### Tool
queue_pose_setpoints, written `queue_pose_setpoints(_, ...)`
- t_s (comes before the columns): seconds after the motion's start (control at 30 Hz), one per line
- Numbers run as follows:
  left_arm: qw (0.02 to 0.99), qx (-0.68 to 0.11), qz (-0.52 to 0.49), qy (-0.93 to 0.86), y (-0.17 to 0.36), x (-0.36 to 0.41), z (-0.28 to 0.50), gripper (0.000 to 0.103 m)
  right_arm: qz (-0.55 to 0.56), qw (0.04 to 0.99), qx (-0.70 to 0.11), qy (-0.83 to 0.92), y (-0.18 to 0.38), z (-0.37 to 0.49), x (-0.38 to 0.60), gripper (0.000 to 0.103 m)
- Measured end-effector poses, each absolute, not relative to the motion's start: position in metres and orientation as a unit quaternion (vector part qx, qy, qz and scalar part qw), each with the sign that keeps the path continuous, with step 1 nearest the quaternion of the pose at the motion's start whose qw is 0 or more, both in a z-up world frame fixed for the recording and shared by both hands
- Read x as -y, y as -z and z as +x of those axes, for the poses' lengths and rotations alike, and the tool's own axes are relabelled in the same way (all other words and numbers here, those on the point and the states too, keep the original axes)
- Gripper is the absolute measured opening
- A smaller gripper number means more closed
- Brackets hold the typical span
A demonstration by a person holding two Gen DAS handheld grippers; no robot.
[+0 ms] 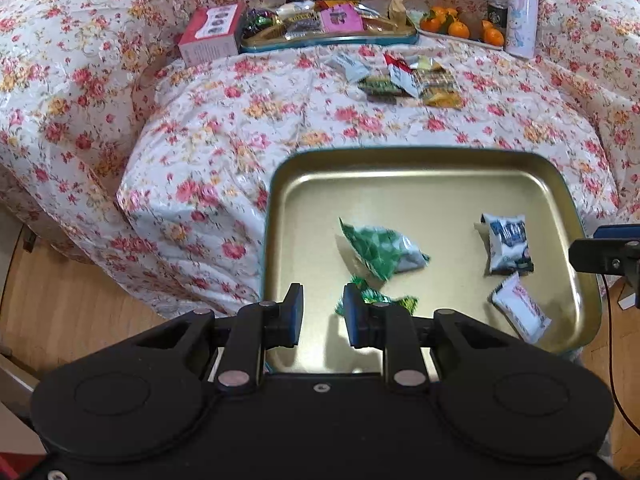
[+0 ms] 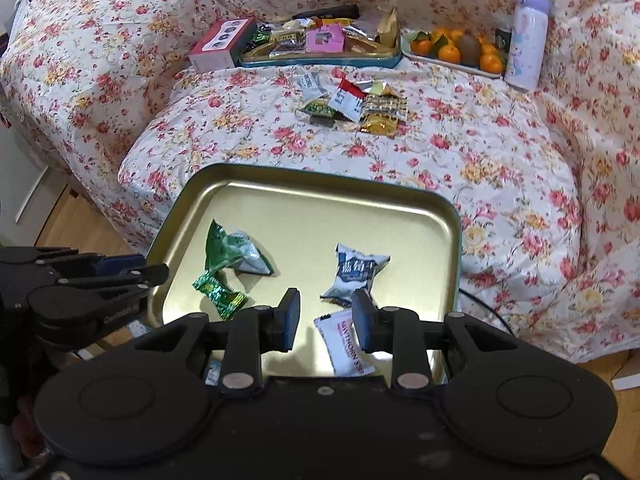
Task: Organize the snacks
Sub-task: 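Withdraw both grippers from the tray back toward the loose snacks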
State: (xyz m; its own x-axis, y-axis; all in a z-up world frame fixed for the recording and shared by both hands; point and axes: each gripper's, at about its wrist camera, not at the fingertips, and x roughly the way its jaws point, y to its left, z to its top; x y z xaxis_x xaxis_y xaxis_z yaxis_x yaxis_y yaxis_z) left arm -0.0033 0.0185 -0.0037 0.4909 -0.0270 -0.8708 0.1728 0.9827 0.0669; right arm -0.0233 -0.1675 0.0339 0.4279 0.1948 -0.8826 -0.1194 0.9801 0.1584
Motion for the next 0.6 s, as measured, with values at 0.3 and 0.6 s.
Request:
queue_pose_setpoints(0.3, 0.880, -0.467, 0.069, 0.043, -0.010, -0.030, 0.033, 0.033, 0.065, 0.857, -0.504, -0.084, -0.037, 0.009, 0.176, 0.031)
queue_pose_setpoints(0.6, 0.883, -0.466, 0.049, 0.031, -0.002, -0.044, 0.088, 0.033, 0.099, 0.872, -0.475, -0.064, -0.020, 0.055, 0.180, 0.032)
